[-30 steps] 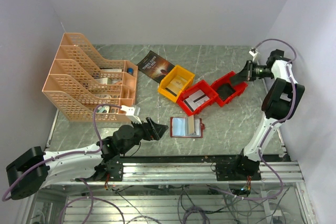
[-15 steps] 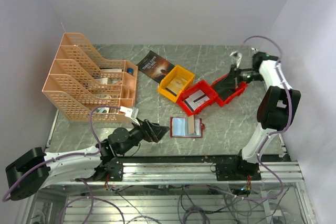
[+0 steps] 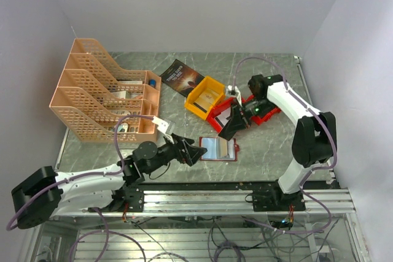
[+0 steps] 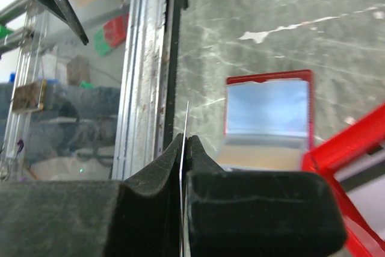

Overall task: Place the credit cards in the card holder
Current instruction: Pick up the credit card from the storage box.

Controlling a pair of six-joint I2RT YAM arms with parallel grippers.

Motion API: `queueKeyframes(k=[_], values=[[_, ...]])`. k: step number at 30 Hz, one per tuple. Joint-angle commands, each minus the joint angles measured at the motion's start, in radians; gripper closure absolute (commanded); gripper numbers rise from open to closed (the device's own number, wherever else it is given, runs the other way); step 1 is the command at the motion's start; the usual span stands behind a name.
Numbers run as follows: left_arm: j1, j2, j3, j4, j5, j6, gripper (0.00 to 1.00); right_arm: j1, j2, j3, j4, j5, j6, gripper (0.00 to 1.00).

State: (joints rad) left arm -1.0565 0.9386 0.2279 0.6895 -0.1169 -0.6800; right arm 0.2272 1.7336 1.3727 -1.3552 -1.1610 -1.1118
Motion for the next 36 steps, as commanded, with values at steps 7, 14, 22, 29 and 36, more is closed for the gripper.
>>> queueKeyframes(k=[7, 14, 22, 29, 36], values=[[0.013, 0.199, 0.227, -0.124, 0.218, 0.205, 0.12, 0.202, -0.089, -0.098, 0.105, 0.073, 0.006, 1.0], [0.013, 0.276, 0.25, -0.068, 0.252, 0.215, 0.27, 0.229, -0.092, -0.095, 0.088, 0.066, -0.009, 1.0], [0.015, 0.317, 0.25, -0.04, 0.282, 0.214, 0.5, 0.24, -0.09, -0.087, 0.065, 0.056, -0.03, 1.0], [0.018, 0.344, 0.267, -0.029, 0.3, 0.22, 0.6, 0.252, -0.088, -0.089, 0.045, 0.054, -0.05, 1.0], [0.019, 0.381, 0.275, 0.008, 0.332, 0.211, 0.71, 0.26, -0.094, -0.096, 0.051, 0.058, -0.044, 1.0]])
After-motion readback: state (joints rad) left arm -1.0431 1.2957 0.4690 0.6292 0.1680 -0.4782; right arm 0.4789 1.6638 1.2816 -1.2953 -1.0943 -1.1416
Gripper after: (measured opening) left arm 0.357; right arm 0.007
